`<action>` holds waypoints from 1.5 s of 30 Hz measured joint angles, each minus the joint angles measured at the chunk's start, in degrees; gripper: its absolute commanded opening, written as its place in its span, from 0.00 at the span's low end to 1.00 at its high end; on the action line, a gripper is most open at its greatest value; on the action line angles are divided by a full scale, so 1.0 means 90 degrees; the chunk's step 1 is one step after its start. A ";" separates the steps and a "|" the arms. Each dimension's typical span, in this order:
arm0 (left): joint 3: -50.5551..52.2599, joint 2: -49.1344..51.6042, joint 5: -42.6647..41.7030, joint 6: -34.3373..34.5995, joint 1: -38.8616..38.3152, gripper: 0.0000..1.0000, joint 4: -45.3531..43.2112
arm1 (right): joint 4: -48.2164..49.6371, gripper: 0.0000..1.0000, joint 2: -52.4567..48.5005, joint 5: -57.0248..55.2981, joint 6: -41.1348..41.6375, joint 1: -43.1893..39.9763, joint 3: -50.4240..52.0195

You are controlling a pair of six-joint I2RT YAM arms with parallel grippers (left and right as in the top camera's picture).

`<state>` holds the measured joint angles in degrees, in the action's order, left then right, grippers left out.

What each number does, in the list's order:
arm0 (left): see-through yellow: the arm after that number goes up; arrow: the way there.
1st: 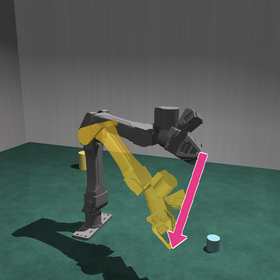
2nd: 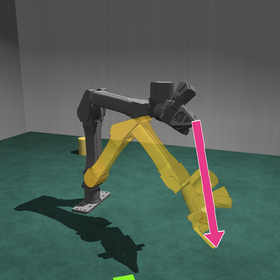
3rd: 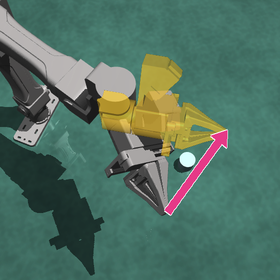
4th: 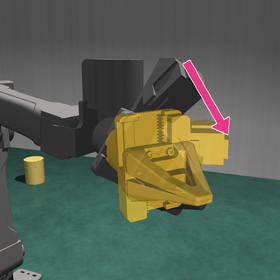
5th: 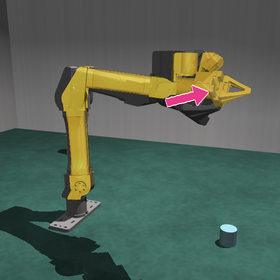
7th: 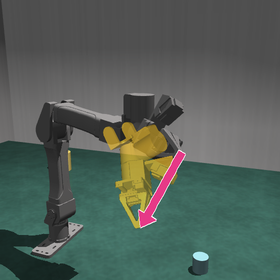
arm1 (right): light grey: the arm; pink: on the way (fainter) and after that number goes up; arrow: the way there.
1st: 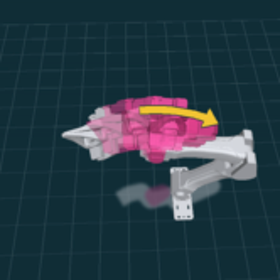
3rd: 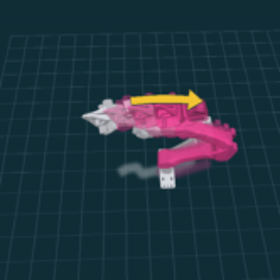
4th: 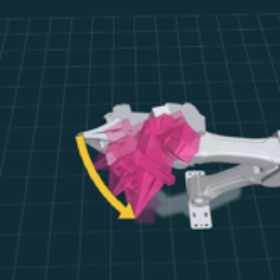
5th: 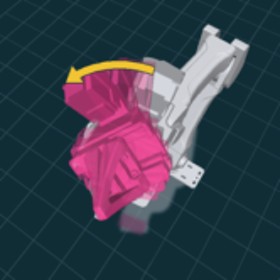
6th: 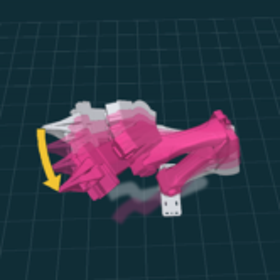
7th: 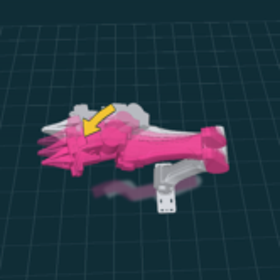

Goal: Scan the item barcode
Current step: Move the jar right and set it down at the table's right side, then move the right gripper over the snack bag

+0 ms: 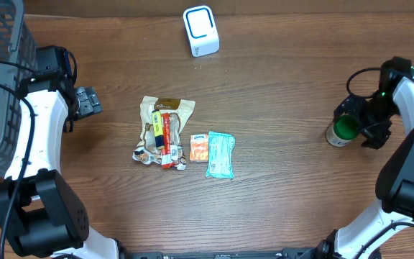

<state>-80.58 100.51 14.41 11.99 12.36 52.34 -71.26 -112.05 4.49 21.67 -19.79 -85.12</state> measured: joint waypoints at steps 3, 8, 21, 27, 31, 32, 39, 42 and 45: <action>0.0000 0.0000 0.0002 0.0000 0.0000 1.00 0.0000 | -0.0542 0.97 0.0015 0.0002 0.0027 0.0000 -0.0617; 0.0000 0.0000 0.0002 0.0000 0.0000 1.00 0.0000 | -0.1353 0.92 0.0068 0.0308 -0.0194 0.0092 -0.1960; 0.0000 0.0000 0.0000 0.0000 0.0000 1.00 0.0000 | -0.1586 0.52 0.0277 0.1141 -0.0724 0.2261 -0.2577; 0.0000 0.0000 0.0000 0.0000 0.0000 1.00 0.0000 | -0.1139 0.48 0.0277 0.1290 -0.0736 0.3837 -0.2565; 0.0000 0.0000 0.0000 0.0000 0.0000 1.00 0.0000 | -0.0804 0.48 0.0277 0.1319 -0.0738 0.4770 -0.2565; 0.0000 0.0000 0.0000 0.0000 0.0000 1.00 0.0000 | -0.0695 0.48 0.0277 0.1314 -0.0738 0.4971 -0.2565; 0.0000 0.0000 0.0000 0.0000 0.0000 1.00 0.0000 | 0.0090 0.45 0.0274 0.1336 -0.0656 0.6295 -0.2565; 0.0000 0.0000 0.0000 0.0000 0.0000 1.00 0.0000 | 0.0338 0.44 0.0233 0.1341 -0.0617 0.6645 -0.2565; 0.0000 0.0000 0.0000 0.0000 0.0000 1.00 0.0000 | 0.0432 0.44 0.0104 0.1338 -0.0595 0.6890 -0.2565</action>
<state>-80.58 100.51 14.41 11.99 12.36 52.34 -67.37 -111.11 16.53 16.32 42.22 -108.20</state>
